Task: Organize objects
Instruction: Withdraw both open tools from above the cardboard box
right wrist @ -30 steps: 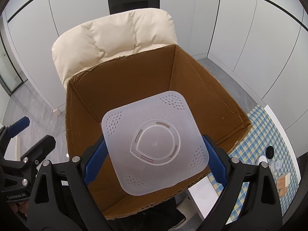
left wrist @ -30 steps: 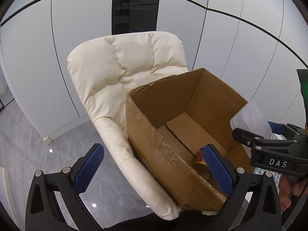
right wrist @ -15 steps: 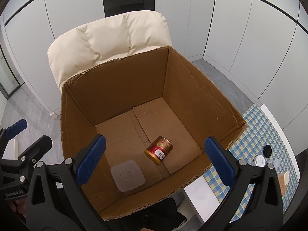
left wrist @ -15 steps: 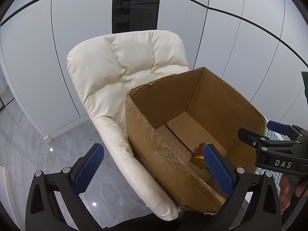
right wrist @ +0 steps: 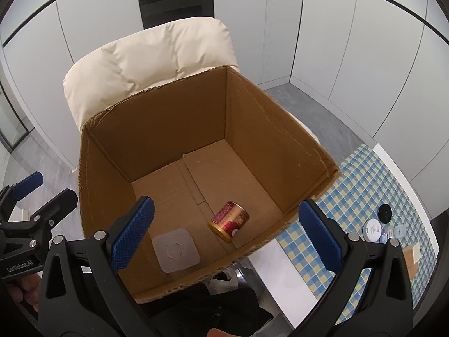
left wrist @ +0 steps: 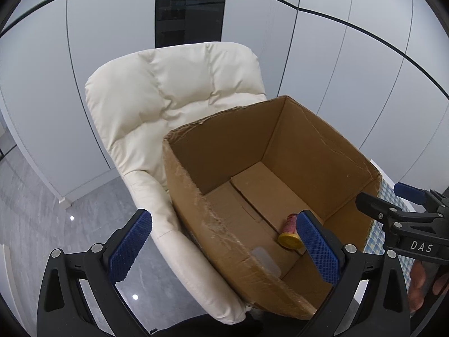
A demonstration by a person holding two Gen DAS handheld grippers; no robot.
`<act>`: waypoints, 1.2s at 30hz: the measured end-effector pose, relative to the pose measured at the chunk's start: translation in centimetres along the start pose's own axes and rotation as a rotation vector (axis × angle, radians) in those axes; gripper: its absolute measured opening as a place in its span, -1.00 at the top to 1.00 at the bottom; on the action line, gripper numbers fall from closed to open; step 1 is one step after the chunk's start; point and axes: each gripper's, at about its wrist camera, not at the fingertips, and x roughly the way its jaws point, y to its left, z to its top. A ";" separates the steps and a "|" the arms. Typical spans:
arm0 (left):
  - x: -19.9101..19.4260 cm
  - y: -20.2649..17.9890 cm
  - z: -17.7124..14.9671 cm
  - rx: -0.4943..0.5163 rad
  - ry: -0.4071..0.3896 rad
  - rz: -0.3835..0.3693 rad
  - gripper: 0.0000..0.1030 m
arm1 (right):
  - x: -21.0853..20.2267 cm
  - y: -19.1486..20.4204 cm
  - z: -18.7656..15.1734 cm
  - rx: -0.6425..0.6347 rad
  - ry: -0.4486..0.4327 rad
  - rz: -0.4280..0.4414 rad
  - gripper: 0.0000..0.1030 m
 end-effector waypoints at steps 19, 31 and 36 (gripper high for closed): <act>0.6 -4.2 0.1 0.045 -0.001 -0.047 -0.99 | -1.6 -4.1 -1.2 0.044 -0.014 -0.057 -1.00; 0.9 -6.7 0.2 0.076 0.003 -0.080 -0.99 | -2.4 -6.8 -2.1 0.082 -0.010 -0.082 -1.00; 1.0 -7.8 0.1 0.091 0.006 -0.092 -0.99 | -2.7 -7.7 -2.6 0.090 -0.010 -0.096 -1.00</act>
